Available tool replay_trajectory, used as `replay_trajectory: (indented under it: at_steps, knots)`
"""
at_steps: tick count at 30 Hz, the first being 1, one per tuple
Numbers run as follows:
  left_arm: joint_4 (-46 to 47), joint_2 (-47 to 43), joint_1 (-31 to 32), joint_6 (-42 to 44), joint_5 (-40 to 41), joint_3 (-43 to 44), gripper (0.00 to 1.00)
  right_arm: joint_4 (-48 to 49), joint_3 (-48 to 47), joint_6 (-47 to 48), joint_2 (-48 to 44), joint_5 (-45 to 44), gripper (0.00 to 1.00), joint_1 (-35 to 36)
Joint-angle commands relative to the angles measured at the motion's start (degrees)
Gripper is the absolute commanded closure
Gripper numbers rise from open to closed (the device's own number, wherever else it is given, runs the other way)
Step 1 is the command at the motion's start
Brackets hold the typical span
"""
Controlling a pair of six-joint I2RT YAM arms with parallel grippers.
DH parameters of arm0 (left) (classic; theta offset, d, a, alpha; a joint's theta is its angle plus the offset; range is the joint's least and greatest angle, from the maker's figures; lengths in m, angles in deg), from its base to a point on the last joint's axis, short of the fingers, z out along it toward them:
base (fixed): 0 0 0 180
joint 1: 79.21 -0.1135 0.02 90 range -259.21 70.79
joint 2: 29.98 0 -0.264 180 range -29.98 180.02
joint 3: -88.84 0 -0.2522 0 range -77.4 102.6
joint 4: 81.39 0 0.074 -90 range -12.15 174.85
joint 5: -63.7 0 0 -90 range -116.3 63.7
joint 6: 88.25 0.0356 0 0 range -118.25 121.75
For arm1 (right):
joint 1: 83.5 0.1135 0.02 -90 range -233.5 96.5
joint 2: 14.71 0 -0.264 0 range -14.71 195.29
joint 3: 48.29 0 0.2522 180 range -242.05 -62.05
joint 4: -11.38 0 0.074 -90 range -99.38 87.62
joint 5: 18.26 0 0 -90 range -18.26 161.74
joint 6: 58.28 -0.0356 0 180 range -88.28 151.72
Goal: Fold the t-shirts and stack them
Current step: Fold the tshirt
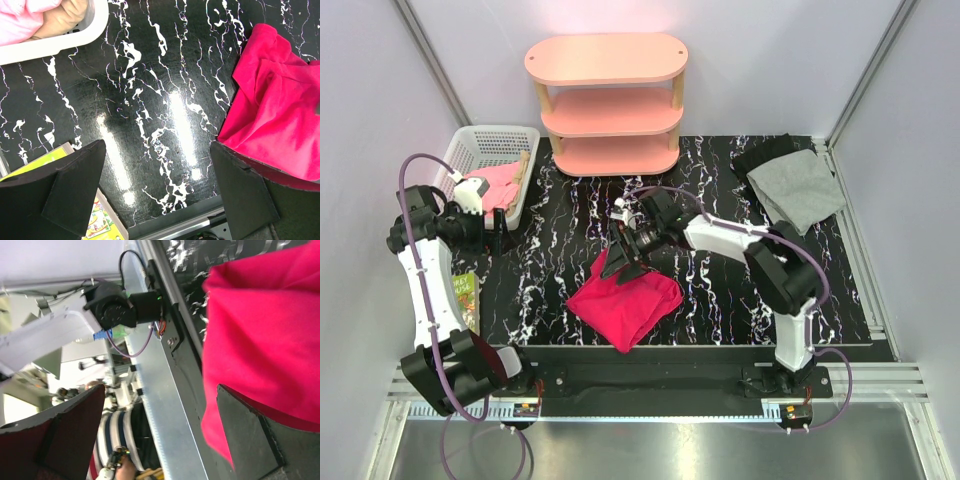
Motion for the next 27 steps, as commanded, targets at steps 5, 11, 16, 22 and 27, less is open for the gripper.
replay_trajectory:
  at_steps: [5,11,16,22,27]
  knots:
    - [0.6,-2.0,0.2,0.6,-0.4,1.2,0.09,-8.5,7.8,8.1,-6.3,-3.9,0.0,2.6]
    - [0.4,-2.1,0.2,0.1,-0.5,2.2,0.09,-4.4,13.6,7.5,-2.1,-3.5,0.0,2.6]
    - [0.0,-2.2,0.2,0.8,0.3,2.7,0.09,-4.5,16.1,8.5,0.3,-5.0,0.01,2.6]
    - [-0.2,-2.2,0.3,0.7,0.1,3.0,0.09,-8.0,11.0,6.0,-8.1,-6.3,0.0,3.3]
    - [-0.5,-2.4,0.2,0.5,0.2,3.8,0.09,-11.7,1.1,4.7,-11.3,-5.9,0.0,7.2]
